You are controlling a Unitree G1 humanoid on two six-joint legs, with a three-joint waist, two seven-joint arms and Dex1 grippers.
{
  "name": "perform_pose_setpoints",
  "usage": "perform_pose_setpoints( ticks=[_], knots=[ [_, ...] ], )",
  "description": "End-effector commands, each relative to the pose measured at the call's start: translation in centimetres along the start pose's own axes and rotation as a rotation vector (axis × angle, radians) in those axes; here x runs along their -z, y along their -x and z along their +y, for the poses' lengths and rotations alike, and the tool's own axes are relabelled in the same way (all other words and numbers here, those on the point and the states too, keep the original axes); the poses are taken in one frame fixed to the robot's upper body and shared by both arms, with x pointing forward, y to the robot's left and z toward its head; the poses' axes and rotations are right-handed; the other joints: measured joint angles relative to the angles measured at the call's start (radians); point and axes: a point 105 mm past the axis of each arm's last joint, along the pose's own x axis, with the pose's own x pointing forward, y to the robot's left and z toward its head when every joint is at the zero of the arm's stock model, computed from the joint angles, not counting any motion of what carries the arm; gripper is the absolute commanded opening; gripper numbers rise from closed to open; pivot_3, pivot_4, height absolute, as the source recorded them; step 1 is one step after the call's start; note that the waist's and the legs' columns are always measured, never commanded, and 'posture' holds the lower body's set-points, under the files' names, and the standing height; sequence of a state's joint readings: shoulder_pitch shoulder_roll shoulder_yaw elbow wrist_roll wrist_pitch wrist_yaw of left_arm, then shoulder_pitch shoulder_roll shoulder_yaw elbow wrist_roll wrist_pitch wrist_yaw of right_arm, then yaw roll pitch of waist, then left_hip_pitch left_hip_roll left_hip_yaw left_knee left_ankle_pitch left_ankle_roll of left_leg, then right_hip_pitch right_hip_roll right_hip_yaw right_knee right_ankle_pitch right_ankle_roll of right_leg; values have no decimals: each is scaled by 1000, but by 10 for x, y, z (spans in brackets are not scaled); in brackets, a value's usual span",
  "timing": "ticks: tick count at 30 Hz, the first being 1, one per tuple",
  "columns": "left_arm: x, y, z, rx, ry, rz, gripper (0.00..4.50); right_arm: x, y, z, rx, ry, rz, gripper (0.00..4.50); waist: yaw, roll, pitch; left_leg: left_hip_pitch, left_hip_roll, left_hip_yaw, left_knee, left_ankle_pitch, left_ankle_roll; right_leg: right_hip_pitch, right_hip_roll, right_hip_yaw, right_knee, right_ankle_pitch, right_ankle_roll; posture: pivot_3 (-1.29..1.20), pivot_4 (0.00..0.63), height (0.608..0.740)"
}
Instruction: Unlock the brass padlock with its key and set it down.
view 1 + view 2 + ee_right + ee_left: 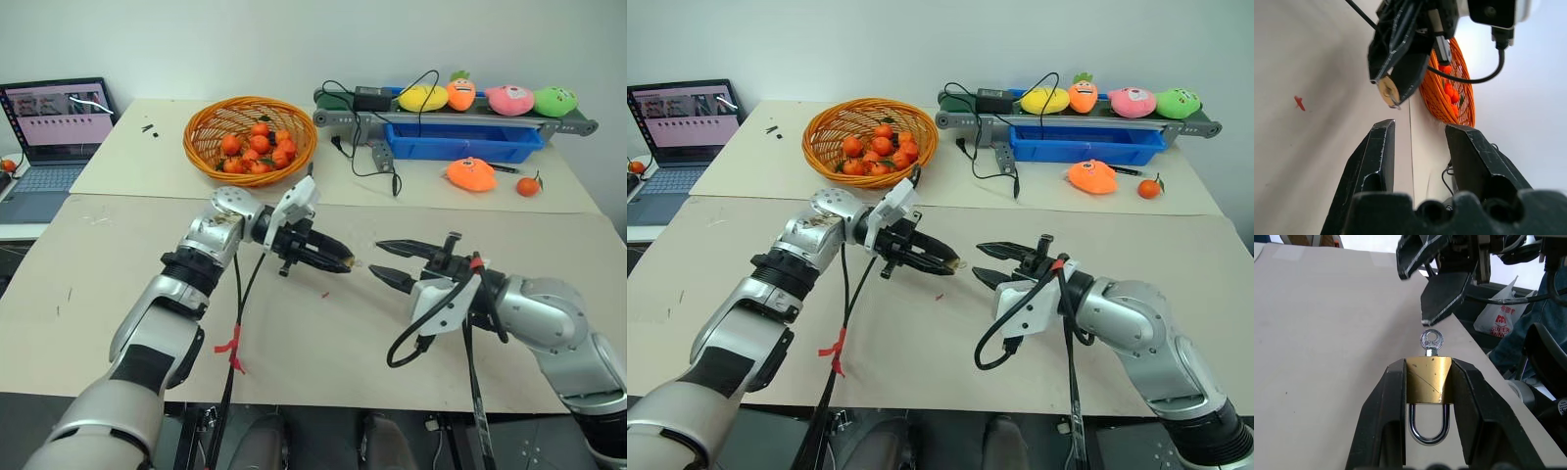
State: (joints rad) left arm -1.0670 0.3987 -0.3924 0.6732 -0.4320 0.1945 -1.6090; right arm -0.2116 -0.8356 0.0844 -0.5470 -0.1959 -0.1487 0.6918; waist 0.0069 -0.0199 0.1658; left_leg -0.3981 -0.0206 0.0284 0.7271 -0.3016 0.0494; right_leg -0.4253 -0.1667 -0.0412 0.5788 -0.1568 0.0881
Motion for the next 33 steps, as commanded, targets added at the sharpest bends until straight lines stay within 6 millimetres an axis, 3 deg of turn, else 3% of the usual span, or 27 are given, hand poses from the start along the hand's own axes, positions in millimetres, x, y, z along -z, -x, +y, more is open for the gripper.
perform_pose_setpoints(
  ticks=[1, 4, 15, 18, 21, 33],
  knots=[
    [-16, 1, 3, 9, -49, -8, 827, -14, 0, -3, 11, 54, -57, 1088, 0, 0, 0, 0, 0, 0, 0, 0, 0, 0, 0, 0, 0, 0, 0, 0, 150, 740],
    [-16, 0, 3, 12, -51, -4, 827, -14, -2, -4, 14, 58, -63, 77, 0, 0, 0, 0, 0, 0, 0, 0, 0, 0, 0, 0, 0, 0, 0, 0, 150, 740],
    [-15, -3, 1, 32, -59, 1, 827, -14, -5, -6, 25, 50, -76, 77, 0, 0, 0, 0, 0, 0, 0, 0, 0, 0, 0, 0, 0, 0, 0, 0, 150, 740],
    [-15, -4, 1, 34, -62, 2, 827, -14, -5, -5, 24, 51, -78, 779, 0, 0, 0, 0, 0, 0, 0, 0, 0, 0, 0, 0, 0, 0, 0, 0, 150, 740],
    [-16, -4, 1, 35, -65, 3, 827, -13, -5, -5, 21, 62, -74, 1863, 0, 0, 0, 0, 0, 0, 0, 0, 0, 0, 0, 0, 0, 0, 0, 0, 150, 740],
    [-15, -4, 0, 40, -70, 5, 827, -11, -6, -4, 18, 76, -71, 1863, 0, 0, 0, 0, 0, 0, 0, 0, 0, 0, 0, 0, 0, 0, 0, 0, 150, 740]
  ],
)
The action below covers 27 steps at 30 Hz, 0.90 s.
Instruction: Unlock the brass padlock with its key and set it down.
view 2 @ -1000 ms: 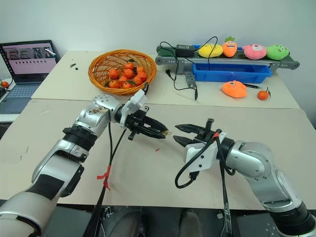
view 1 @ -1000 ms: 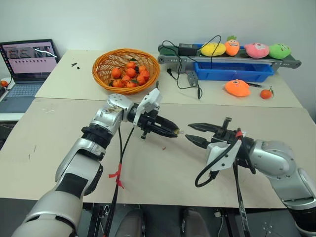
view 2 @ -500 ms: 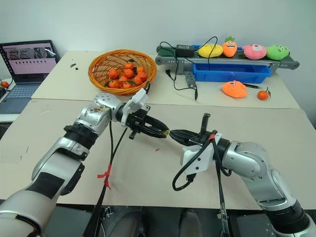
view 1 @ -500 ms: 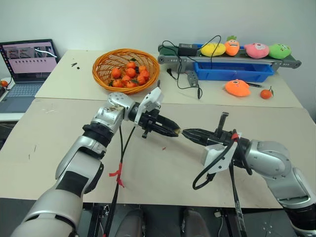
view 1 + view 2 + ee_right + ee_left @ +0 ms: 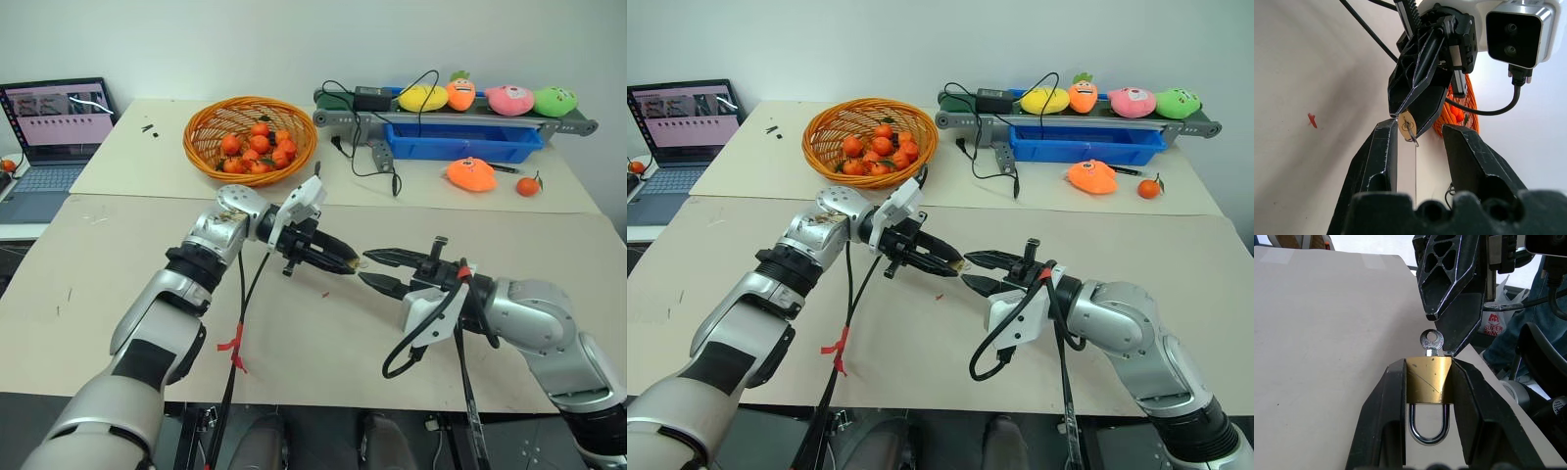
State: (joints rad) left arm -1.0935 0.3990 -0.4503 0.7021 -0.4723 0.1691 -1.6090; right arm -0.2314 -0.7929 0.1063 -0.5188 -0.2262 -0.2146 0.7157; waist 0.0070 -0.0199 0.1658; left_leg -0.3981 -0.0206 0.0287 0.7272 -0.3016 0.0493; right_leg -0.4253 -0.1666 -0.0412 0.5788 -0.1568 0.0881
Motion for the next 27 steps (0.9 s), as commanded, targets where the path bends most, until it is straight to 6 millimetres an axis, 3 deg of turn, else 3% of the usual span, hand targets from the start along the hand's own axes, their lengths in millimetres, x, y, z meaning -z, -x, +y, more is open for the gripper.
perform_pose_setpoints(
  ticks=[1, 26, 27],
  knots=[
    [-14, 1, -1, 14, -69, 1, 827, -5, 1, -9, 31, 47, -21, 1863, 0, 0, 0, 0, 0, 0, 0, 0, 0, 0, 0, 0, 0, 0, 0, 0, 150, 740],
    [-19, 0, -3, 32, -90, 7, 827, -6, 0, -13, 46, 37, -31, 1863, 0, 0, 0, 0, 0, 0, 0, 0, 0, 0, 0, 0, 0, 0, 0, 0, 150, 740],
    [-19, -1, -3, 32, -91, 7, 827, -6, 0, -13, 46, 36, -31, 1624, 0, 0, 0, 0, 0, 0, 0, 0, 0, 0, 0, 0, 0, 0, 0, 0, 150, 740]
  ],
)
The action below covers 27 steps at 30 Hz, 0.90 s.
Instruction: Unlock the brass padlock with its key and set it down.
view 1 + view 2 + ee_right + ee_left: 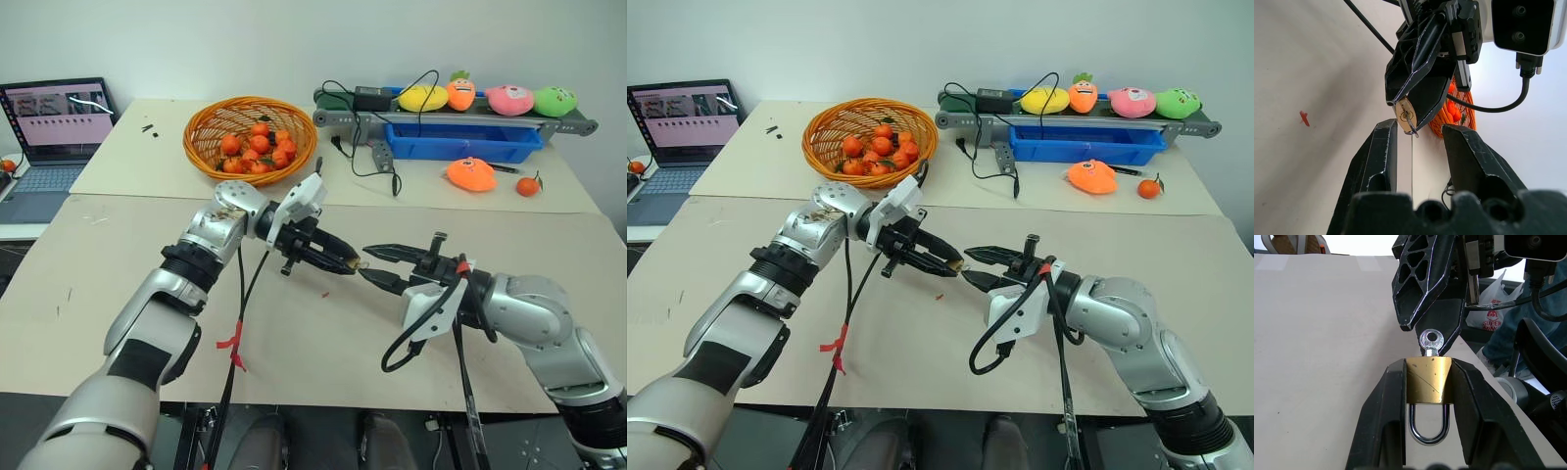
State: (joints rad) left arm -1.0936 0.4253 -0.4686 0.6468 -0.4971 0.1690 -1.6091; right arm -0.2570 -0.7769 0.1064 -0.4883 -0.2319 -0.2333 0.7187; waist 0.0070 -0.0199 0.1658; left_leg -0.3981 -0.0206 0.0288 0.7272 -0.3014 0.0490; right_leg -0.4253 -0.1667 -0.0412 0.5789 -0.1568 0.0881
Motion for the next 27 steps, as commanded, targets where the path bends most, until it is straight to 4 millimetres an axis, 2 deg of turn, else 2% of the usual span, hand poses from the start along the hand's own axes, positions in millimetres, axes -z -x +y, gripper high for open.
perform_pose_setpoints(
  ticks=[1, 2, 5, 6, 20, 27],
  knots=[
    [-12, -1, 2, 13, -53, -2, 827, -8, 3, -9, 35, 26, -27, 1353, 0, 0, 0, 0, 0, 0, 0, 0, 0, 0, 0, 0, 0, 0, 0, 0, 150, 740],
    [-12, -1, 2, 13, -53, -2, 827, -8, 2, -9, 34, 24, -26, 1239, 0, 0, 0, 0, 0, 0, 0, 0, 0, 0, 0, 0, 0, 0, 0, 0, 150, 740],
    [-12, -1, 2, 13, -54, -2, 827, -9, 3, -9, 34, 19, -27, 192, 0, 0, 0, 0, 0, 0, 0, 0, 0, 0, 0, 0, 0, 0, 0, 0, 150, 740],
    [-12, -1, 2, 13, -54, -2, 827, -8, 3, -9, 34, 17, -27, 43, 0, 0, 0, 0, 0, 0, 0, 0, 0, 0, 0, 0, 0, 0, 0, 0, 150, 740],
    [-12, -1, 2, 12, -59, -3, 827, -9, 2, -9, 24, -13, -29, 43, 0, 0, 0, 0, 0, 0, 0, 0, 0, 0, 0, 0, 0, 0, 0, 0, 150, 740],
    [-16, -3, 5, 7, -134, 16, 827, 3, 0, -12, 5, -301, 28, 43, 1, 0, 0, 0, 0, 0, 0, 0, 0, 0, 0, 0, 0, 0, 0, 0, 150, 740]
  ],
)
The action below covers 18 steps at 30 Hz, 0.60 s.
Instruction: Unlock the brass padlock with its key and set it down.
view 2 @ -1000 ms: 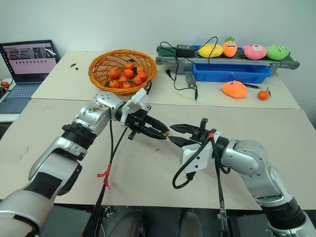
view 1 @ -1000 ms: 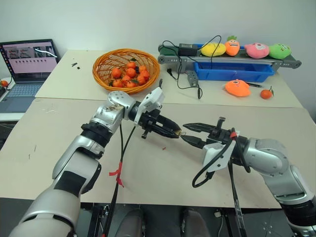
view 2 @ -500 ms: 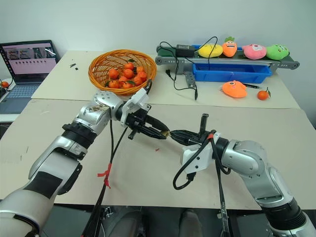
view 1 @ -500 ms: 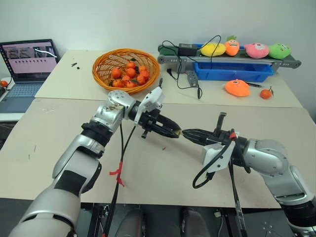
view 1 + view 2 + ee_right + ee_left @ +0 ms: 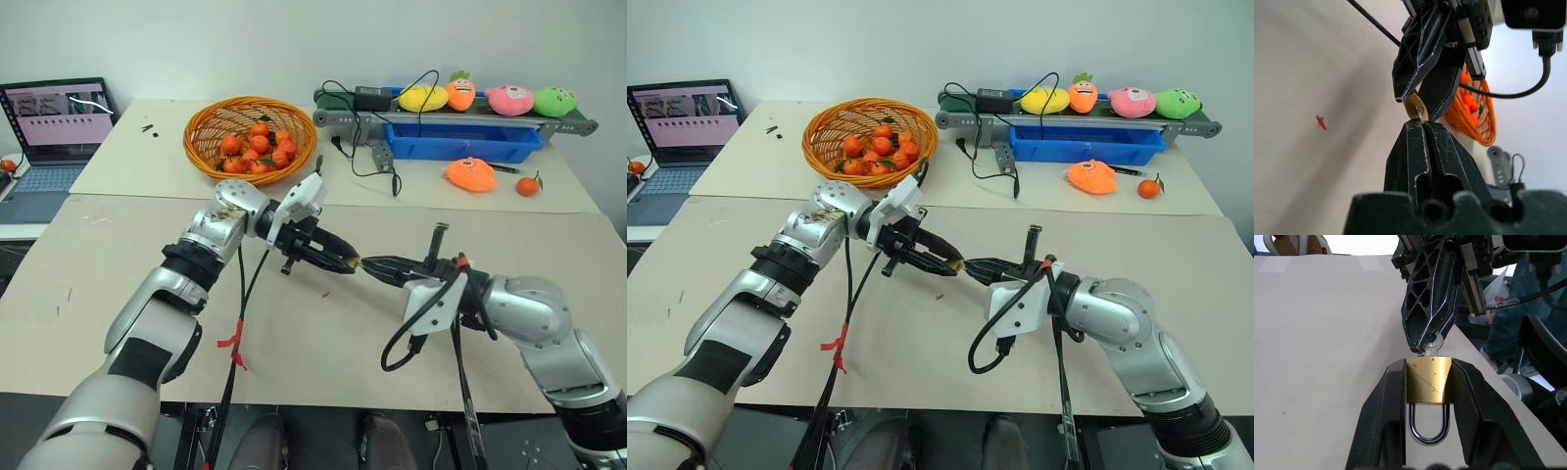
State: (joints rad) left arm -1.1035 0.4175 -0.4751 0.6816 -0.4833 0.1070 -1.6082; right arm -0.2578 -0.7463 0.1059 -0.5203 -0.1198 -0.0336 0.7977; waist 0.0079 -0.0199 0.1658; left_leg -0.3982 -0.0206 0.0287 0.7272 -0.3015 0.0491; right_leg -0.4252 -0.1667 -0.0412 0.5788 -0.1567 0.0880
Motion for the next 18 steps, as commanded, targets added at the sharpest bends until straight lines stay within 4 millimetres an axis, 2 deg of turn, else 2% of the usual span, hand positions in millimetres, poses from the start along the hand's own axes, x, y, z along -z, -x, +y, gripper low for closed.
perform_pose_setpoints(
  ticks=[1, 13, 15, 18],
  knots=[
    [-18, -4, 3, 13, -113, 5, 827, -4, 2, -15, 34, -114, 2, 43, 1, 0, 0, 0, 0, 0, 0, 0, 0, 0, 0, 0, 0, 0, 0, 0, 150, 740],
    [-27, -9, 2, 18, -218, 19, 827, 8, 2, -9, -33, -425, 108, 43, 3, 0, 0, 0, 0, -1, 0, 0, 0, 0, 0, 0, 0, 0, 0, 0, 150, 740],
    [-26, -9, 3, 13, -213, 18, 827, 6, 1, -14, -23, -373, 110, 43, 3, 0, 0, 0, 0, -2, 0, 0, 0, 0, 0, 0, 0, 0, 0, 0, 150, 740],
    [-26, -8, 4, 5, -195, 8, 827, 1, 1, -20, -28, -152, 104, 43, 3, 0, 0, 0, 0, -2, 0, 0, 0, -1, 0, 0, 0, 0, 0, 0, 150, 740]
  ],
)
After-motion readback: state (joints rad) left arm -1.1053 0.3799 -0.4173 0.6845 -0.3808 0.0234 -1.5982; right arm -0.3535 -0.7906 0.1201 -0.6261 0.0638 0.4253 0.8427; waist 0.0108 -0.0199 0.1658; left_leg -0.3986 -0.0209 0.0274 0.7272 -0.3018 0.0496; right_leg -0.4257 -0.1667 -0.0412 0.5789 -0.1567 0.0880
